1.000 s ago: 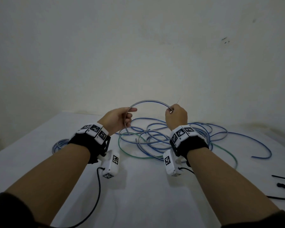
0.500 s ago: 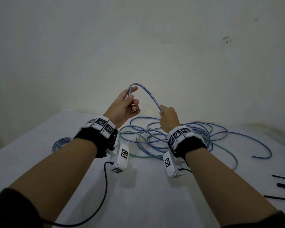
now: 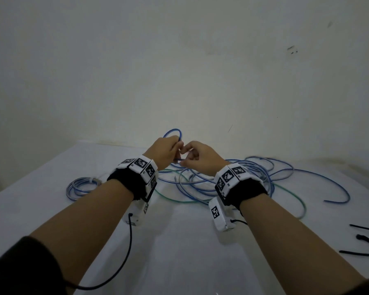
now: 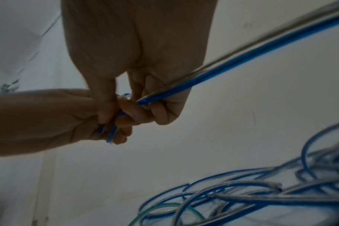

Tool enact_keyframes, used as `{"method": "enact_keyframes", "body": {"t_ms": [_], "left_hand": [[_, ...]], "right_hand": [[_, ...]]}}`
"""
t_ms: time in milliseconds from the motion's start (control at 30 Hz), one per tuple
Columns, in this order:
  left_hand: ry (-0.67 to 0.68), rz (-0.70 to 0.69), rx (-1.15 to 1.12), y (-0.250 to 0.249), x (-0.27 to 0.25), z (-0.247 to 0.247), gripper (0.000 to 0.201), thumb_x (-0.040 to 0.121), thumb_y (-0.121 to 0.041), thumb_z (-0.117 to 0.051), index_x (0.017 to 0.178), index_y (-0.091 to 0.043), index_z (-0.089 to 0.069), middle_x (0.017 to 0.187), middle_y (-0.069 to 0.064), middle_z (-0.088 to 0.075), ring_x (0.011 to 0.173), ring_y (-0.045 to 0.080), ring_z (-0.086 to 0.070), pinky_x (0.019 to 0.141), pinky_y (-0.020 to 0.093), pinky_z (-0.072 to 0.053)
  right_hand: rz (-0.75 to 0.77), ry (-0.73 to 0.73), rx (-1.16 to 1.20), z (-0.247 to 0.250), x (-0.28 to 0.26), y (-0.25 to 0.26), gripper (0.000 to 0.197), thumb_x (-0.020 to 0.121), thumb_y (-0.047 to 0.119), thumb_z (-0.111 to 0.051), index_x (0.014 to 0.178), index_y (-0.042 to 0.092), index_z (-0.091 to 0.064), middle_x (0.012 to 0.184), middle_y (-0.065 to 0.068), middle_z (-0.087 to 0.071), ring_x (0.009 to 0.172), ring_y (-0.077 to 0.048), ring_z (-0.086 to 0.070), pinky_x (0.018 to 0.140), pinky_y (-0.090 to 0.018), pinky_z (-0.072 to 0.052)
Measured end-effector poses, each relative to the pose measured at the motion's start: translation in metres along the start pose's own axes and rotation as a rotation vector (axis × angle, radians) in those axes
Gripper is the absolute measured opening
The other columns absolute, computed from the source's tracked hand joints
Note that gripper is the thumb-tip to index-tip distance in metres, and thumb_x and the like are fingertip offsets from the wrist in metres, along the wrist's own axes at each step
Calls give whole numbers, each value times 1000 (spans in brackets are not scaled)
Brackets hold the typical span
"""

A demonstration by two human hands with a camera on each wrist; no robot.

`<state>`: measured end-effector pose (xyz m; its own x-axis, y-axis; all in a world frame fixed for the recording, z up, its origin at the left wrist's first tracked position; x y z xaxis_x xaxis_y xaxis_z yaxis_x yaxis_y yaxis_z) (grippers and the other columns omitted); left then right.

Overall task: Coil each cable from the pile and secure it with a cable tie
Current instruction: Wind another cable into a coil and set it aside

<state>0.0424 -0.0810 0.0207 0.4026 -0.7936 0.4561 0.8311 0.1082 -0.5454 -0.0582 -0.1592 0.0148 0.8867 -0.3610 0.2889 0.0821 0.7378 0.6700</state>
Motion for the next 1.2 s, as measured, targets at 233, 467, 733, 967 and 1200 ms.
{"method": "enact_keyframes", "body": {"t_ms": [233,467,733,967,1200], "left_hand": [[156,111,44,7,-8,-8,39,102,-27,-32,77,-10,-57,70,3,-57,68,19,-50,72,32,-42],[286,242,-613,-2,-16,-8,36,101,-18,-33,70,-11,-49,43,-11,-32,36,4,-23,39,15,-18],[182,268,-1153,-9,-15,7,37,102,-30,-24,71,-17,-40,41,-11,-28,33,2,-25,35,14,-26],[-72,168,-1643,-4,-3,31,35,101,-25,-22,74,-17,-41,42,-9,-34,35,3,-30,39,15,-31],[-342,75,-1471,-2,0,38,32,103,-19,-24,78,-13,-44,51,-5,-50,46,9,-46,51,19,-43]], "right_hand": [[274,-195,-449,12,3,12,8,82,22,-68,84,14,-71,83,-3,-63,75,-18,-56,74,-34,-45],[221,-276,-313,15,4,-4,17,93,24,-53,92,12,-65,91,-3,-68,91,-26,-59,87,-48,-41],[-60,-133,-94,10,1,-27,11,95,21,-48,99,13,-56,95,-6,-62,88,-24,-56,79,-35,-43],[-173,-195,-108,15,-2,-49,8,95,9,-46,99,8,-54,90,-7,-58,83,-27,-56,69,-32,-47],[-159,-244,-93,12,1,-45,15,97,5,-39,106,3,-51,92,-14,-53,80,-30,-54,78,-45,-49]]}}
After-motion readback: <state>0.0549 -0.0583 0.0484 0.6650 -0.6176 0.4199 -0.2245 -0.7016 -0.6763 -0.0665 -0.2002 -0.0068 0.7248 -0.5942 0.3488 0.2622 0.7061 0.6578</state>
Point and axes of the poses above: each hand's wrist, its own x-axis towards the middle knuckle, its own z-axis out of the back of the hand, y = z × x, the point moved 5 cm from there along x, towards the middle knuckle
